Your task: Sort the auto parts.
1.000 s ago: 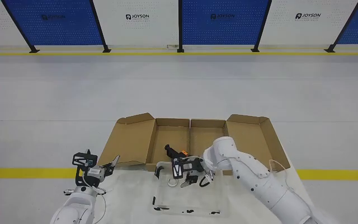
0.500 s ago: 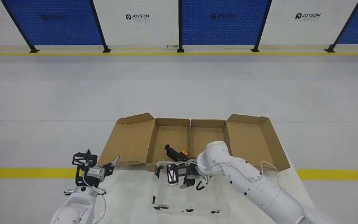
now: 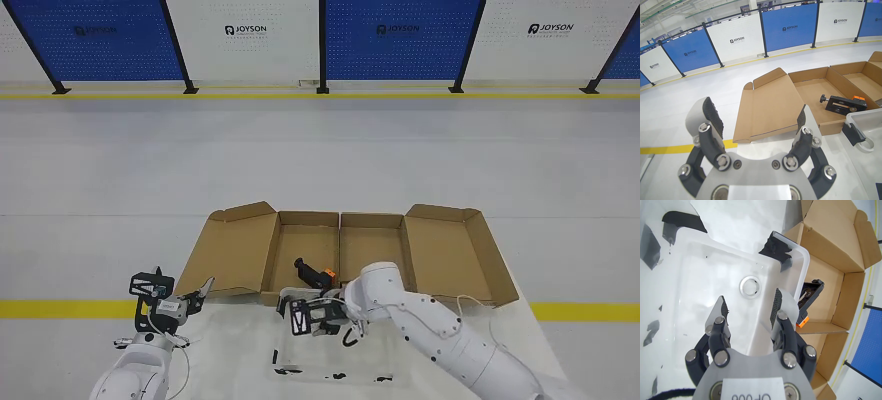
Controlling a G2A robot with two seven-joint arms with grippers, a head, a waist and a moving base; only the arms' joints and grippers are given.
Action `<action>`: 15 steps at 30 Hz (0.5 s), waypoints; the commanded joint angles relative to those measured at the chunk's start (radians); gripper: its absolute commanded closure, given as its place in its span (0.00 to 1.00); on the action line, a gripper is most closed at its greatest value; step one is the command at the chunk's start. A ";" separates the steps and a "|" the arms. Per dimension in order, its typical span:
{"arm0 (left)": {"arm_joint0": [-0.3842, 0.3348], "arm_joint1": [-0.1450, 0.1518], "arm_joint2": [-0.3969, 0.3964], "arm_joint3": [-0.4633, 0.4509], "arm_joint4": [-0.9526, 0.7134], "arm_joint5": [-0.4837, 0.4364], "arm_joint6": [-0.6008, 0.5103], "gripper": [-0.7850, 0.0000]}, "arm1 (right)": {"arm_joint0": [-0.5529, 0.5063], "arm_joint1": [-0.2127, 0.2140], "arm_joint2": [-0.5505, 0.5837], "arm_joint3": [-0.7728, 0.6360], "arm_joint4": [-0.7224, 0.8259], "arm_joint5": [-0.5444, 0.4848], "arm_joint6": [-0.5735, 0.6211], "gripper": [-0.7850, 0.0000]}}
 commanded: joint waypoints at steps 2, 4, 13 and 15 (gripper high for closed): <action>0.000 0.000 0.000 0.000 0.000 0.000 0.000 0.00 | 0.016 -0.016 -0.014 0.030 0.023 0.001 0.020 0.31; 0.000 0.000 0.000 0.000 0.000 0.000 0.000 0.00 | 0.029 -0.029 -0.025 0.055 0.043 -0.002 0.032 0.33; 0.000 0.000 0.000 0.000 0.000 0.000 0.000 0.00 | 0.102 -0.104 -0.086 0.197 0.139 -0.018 0.081 0.38; 0.000 0.000 0.000 0.000 0.000 0.000 0.000 0.00 | 0.114 -0.122 -0.100 0.227 0.149 -0.011 0.087 0.35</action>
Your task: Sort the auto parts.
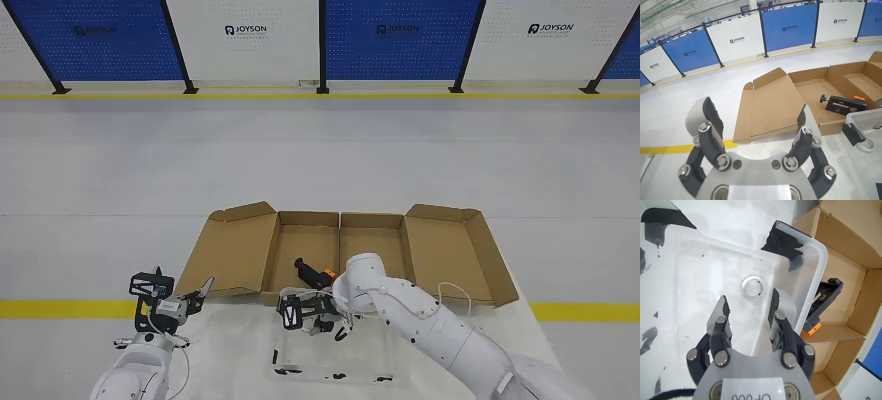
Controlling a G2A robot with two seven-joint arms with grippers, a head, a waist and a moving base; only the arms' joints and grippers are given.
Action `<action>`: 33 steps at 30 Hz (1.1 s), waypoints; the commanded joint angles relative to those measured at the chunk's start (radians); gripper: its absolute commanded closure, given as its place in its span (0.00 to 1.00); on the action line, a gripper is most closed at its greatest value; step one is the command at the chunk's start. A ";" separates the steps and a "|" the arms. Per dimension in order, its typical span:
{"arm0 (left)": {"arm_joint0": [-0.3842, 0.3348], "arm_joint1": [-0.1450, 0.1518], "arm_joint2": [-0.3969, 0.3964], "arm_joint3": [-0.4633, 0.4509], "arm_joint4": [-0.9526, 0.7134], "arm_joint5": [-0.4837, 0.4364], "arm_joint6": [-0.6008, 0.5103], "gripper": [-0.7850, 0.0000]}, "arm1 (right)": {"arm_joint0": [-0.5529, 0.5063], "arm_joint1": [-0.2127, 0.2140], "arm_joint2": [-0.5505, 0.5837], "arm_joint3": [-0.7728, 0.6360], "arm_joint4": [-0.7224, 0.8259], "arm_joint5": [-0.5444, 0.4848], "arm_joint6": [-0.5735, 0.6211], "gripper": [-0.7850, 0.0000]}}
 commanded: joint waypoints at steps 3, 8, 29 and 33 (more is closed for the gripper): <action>0.000 0.000 0.000 0.000 0.000 0.000 0.000 0.00 | 0.019 -0.033 -0.029 0.056 0.009 0.005 0.008 0.33; 0.000 0.000 0.000 0.000 0.000 0.000 0.000 0.00 | 0.042 -0.079 -0.066 0.138 0.017 -0.008 0.007 0.27; 0.000 0.000 0.000 0.000 0.000 0.000 0.000 0.00 | 0.113 -0.230 -0.155 0.411 -0.012 -0.148 -0.072 0.36; 0.000 0.000 0.000 0.000 0.000 0.000 0.000 0.00 | 0.127 -0.243 -0.173 0.436 -0.017 -0.161 -0.115 0.51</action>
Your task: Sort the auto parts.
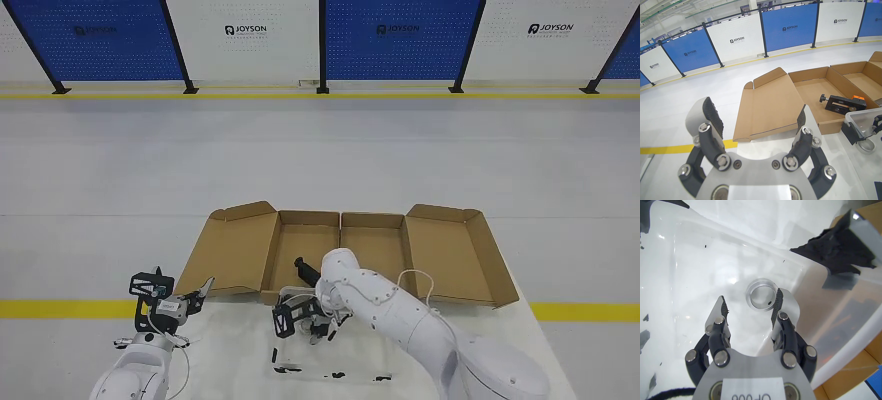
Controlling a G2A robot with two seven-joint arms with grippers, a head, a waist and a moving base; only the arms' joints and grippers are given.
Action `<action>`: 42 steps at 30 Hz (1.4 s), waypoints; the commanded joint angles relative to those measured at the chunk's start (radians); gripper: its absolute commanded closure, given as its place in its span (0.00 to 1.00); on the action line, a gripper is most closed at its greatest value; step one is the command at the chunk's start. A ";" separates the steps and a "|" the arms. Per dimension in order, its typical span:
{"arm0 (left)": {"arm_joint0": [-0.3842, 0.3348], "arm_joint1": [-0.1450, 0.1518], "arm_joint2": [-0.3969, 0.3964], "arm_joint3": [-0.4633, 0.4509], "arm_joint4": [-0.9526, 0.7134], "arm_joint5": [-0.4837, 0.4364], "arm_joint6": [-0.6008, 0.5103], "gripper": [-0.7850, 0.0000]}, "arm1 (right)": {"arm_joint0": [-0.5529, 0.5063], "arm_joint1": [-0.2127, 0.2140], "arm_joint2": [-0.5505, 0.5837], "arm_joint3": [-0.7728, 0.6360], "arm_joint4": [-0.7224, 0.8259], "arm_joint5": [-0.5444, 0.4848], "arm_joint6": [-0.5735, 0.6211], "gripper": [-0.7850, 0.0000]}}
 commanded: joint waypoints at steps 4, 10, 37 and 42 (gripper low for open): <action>0.000 0.000 0.000 0.000 0.000 0.000 0.000 0.00 | 0.019 -0.002 -0.060 0.009 0.001 0.001 -0.080 0.54; 0.000 0.000 0.000 0.000 0.000 0.000 0.000 0.00 | 0.028 0.004 -0.071 0.037 -0.021 0.001 -0.148 0.47; 0.000 0.000 0.000 0.000 0.000 0.000 0.000 0.00 | 0.044 -0.058 -0.071 0.121 0.076 0.001 -0.030 0.22; 0.000 0.000 0.000 0.000 0.000 0.000 0.000 0.00 | 0.046 -0.072 -0.071 0.135 0.080 0.001 -0.009 0.27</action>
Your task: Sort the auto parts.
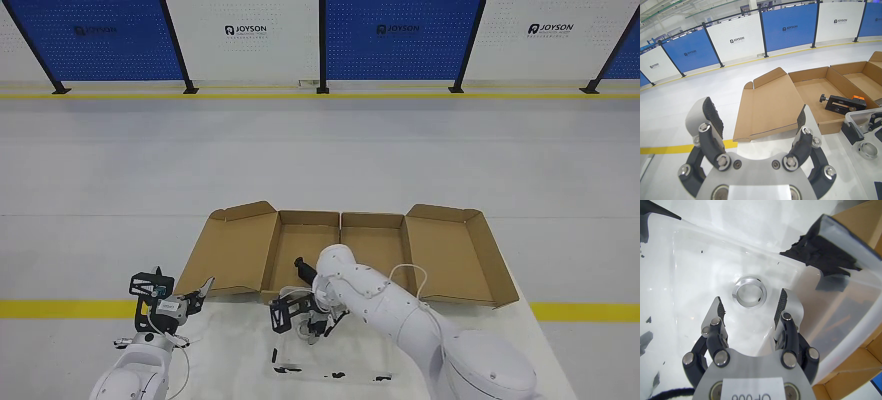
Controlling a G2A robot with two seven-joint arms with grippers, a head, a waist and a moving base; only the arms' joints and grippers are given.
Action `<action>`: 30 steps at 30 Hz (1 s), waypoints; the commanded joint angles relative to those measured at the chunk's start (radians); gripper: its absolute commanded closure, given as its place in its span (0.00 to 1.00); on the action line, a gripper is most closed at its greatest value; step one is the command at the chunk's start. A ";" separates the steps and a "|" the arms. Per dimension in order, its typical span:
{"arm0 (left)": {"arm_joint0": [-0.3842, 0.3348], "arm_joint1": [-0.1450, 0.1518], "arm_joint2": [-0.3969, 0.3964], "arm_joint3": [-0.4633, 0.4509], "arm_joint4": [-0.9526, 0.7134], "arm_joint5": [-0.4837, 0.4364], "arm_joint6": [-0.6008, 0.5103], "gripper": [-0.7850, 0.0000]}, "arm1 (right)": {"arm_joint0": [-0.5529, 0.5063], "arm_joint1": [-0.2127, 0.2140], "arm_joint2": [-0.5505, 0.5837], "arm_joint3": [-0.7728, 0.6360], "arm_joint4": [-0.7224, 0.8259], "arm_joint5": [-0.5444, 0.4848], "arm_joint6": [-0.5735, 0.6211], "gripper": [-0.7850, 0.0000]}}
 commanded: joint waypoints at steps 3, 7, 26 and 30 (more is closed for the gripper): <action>0.000 0.000 0.000 0.000 0.000 0.000 0.000 0.00 | 0.000 -0.010 0.000 0.011 0.004 0.000 0.017 0.37; 0.000 0.000 0.000 0.000 0.000 0.000 0.000 0.00 | 0.000 -0.023 0.000 0.026 0.026 0.000 0.044 0.35; 0.000 0.000 0.000 0.000 0.000 0.000 0.000 0.00 | -0.004 -0.010 0.000 -0.008 -0.039 0.000 -0.058 0.92; 0.000 0.000 0.000 0.000 0.000 0.000 0.000 0.00 | -0.009 0.024 0.000 -0.020 -0.153 0.000 -0.221 0.95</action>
